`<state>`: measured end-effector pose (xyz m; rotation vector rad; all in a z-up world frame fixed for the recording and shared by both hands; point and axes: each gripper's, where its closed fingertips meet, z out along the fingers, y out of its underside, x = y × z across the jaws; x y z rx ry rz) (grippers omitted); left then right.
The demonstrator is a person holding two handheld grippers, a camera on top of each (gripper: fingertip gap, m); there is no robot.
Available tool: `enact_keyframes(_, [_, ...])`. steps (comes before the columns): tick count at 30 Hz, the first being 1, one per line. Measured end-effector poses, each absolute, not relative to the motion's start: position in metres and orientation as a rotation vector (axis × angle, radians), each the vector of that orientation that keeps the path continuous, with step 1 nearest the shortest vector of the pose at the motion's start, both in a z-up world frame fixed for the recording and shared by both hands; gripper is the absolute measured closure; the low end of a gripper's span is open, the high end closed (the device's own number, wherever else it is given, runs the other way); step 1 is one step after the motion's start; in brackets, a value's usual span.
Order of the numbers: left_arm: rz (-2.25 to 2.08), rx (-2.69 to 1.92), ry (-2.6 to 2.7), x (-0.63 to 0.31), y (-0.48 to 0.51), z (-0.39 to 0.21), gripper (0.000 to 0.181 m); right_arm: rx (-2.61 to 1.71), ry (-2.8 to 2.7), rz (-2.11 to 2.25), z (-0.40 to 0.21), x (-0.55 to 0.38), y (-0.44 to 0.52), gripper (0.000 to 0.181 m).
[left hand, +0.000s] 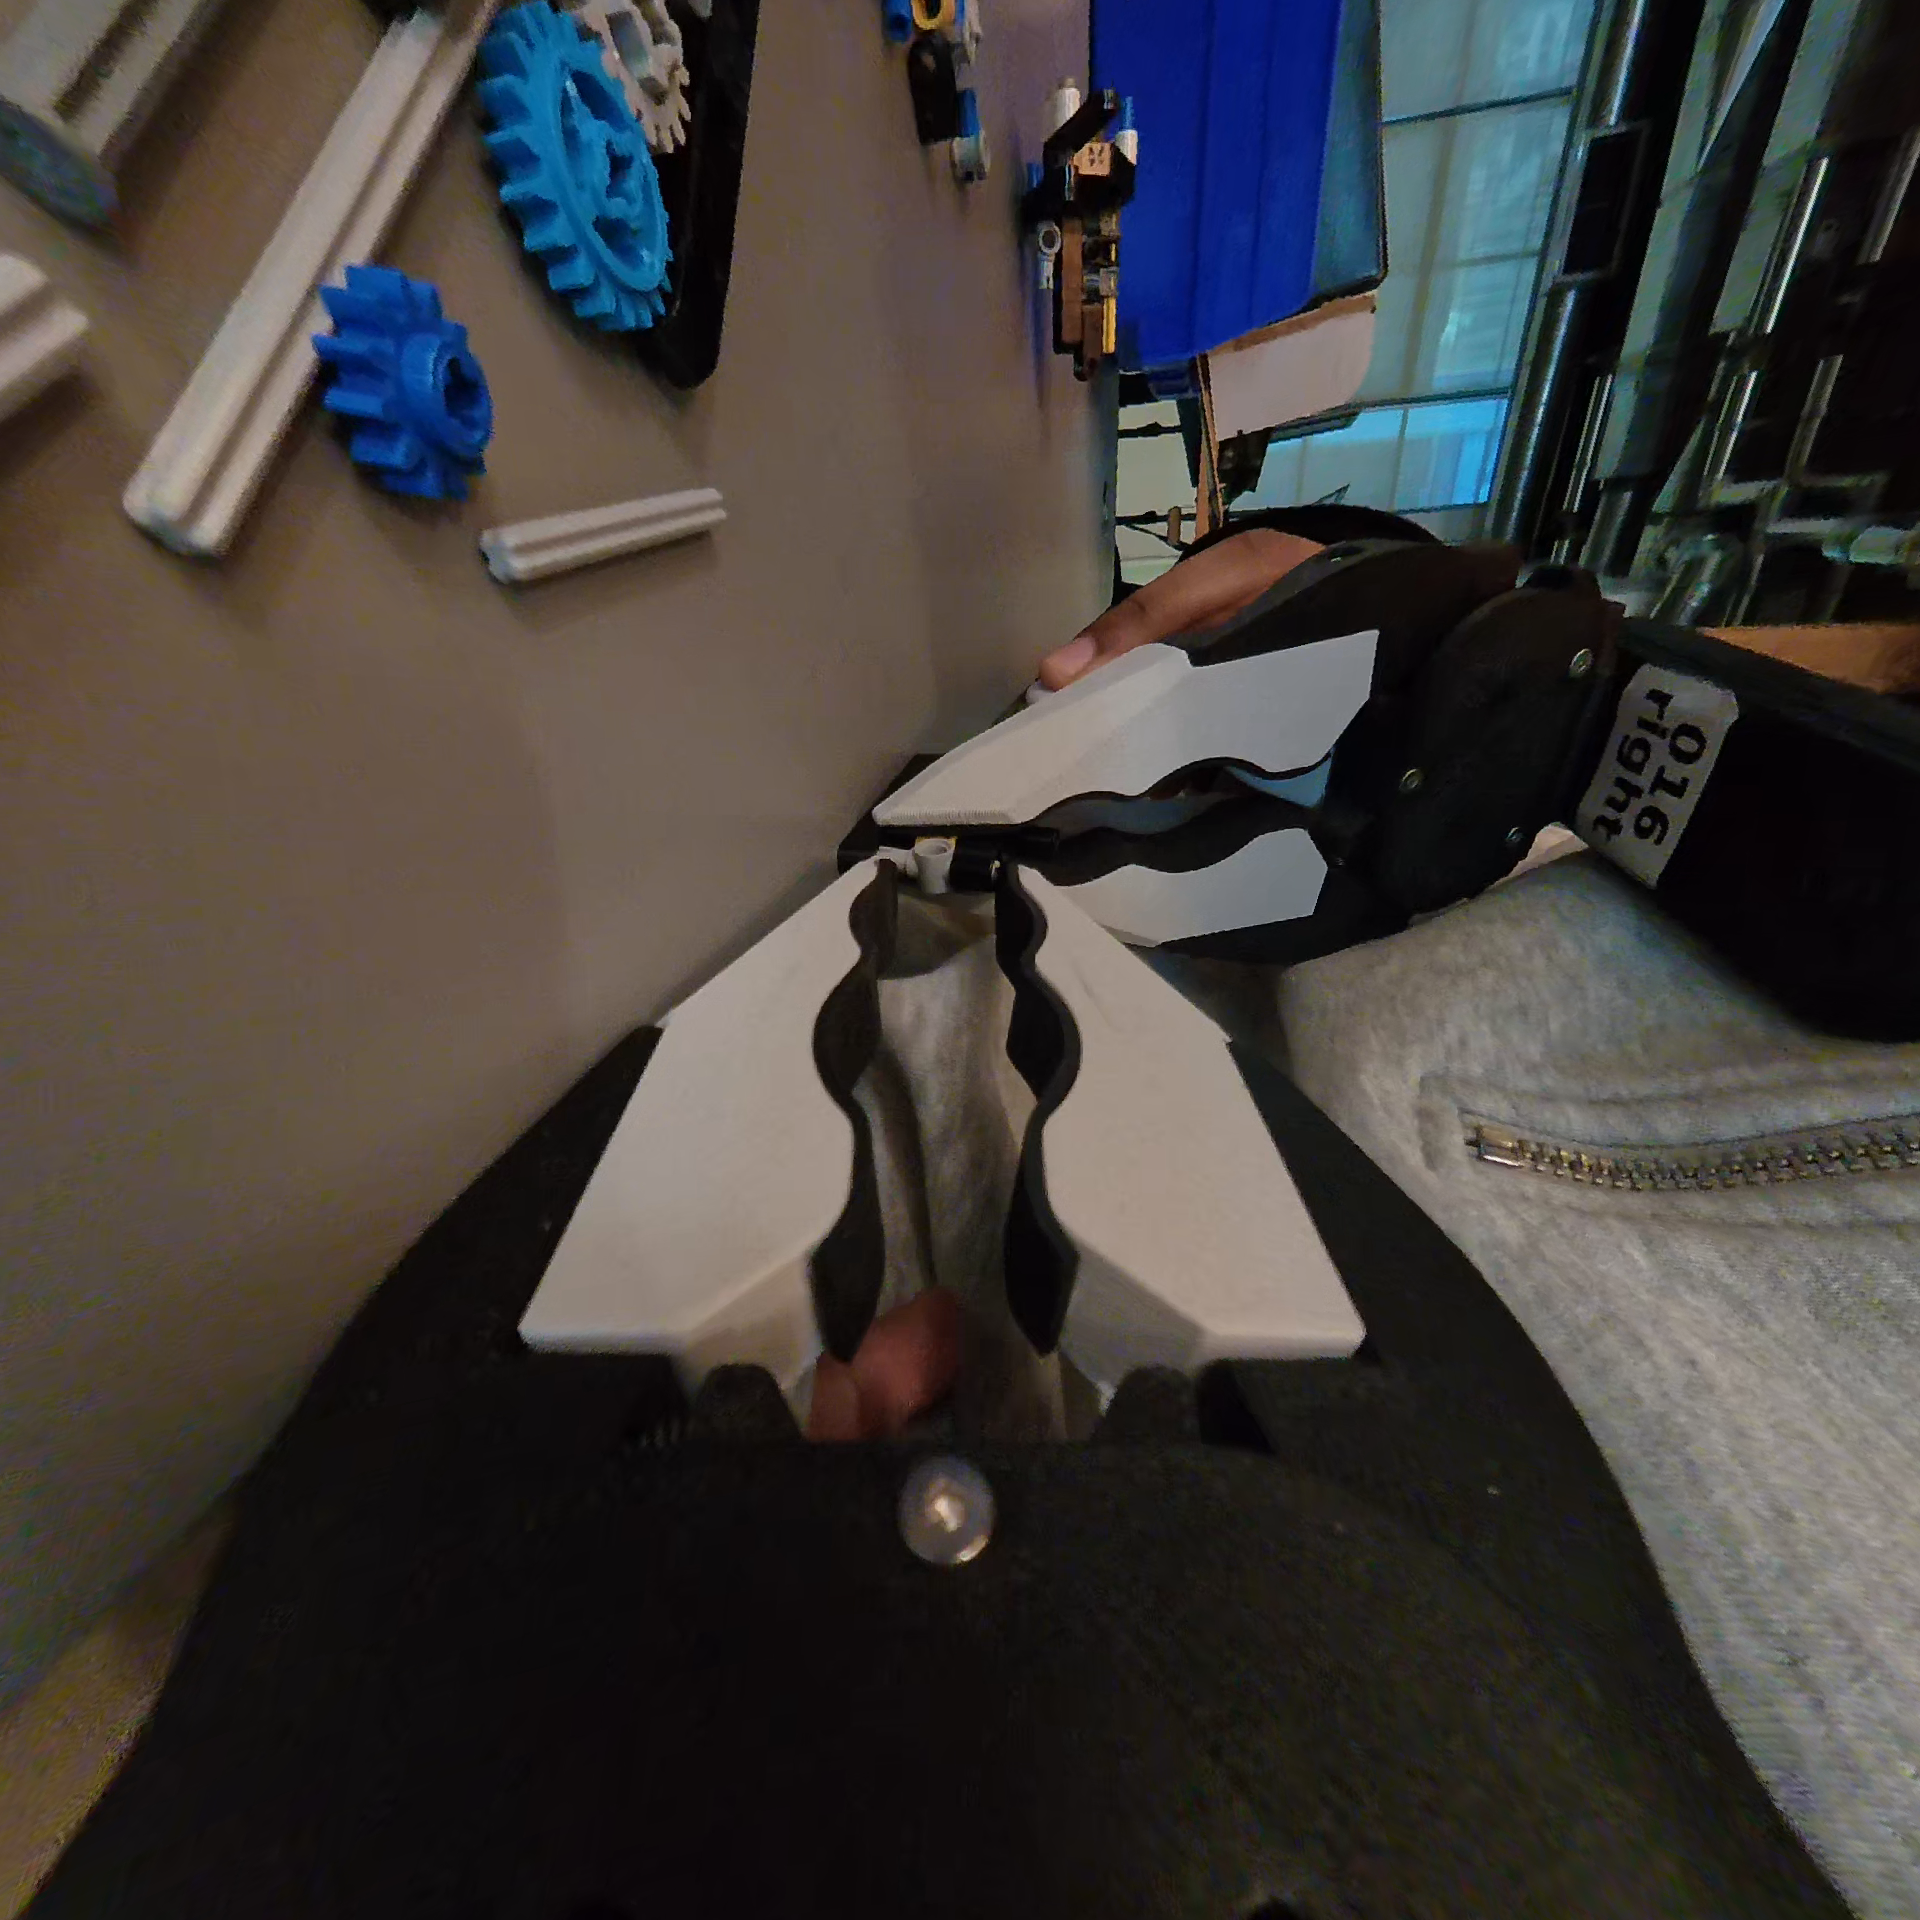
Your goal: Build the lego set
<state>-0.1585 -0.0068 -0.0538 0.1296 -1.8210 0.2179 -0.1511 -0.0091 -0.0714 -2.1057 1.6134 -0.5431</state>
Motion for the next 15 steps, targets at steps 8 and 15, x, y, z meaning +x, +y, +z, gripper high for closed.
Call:
enact_keyframes(8, [0.213, 0.155, -1.851, -0.1587, -0.0080, -0.0535, 0.163, -2.132, 1.577, -0.568, -0.0715, -0.1510, -0.0090, 0.176])
enact_keyframes(15, [0.189, 0.206, -1.853, -0.1591, -0.0092, -0.0537, 0.163, -2.138, 1.554, -0.579, -0.0715, -0.1512, -0.0092, 0.175])
